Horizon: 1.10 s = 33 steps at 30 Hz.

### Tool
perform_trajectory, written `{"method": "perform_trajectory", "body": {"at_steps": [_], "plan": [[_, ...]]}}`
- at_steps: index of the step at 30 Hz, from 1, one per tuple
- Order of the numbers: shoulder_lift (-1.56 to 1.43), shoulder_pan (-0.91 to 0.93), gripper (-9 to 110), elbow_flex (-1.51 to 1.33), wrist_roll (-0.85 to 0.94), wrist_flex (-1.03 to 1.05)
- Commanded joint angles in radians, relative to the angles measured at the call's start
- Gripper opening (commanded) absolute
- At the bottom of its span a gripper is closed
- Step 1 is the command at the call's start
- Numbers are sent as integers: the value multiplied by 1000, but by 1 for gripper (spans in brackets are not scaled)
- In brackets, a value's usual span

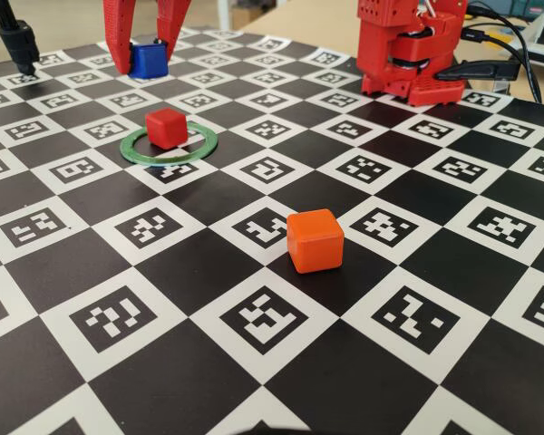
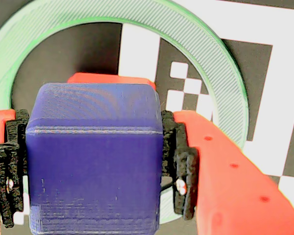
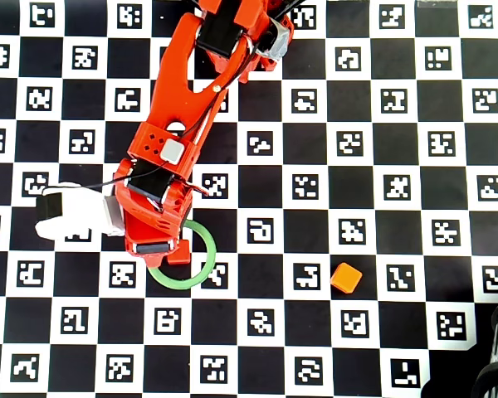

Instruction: Grab the red cube then put it in the green circle then put the blue cube on top and finally the orange cube on top

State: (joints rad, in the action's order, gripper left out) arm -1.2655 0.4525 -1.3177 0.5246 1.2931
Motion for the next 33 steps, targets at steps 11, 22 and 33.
{"method": "perform_trajectory", "body": {"at_steps": [11, 22, 33], "plan": [[-87, 15, 3, 14, -71, -6], [-106, -6, 3, -15, -107, 3], [-133, -61, 3, -60, -140, 2]]}}
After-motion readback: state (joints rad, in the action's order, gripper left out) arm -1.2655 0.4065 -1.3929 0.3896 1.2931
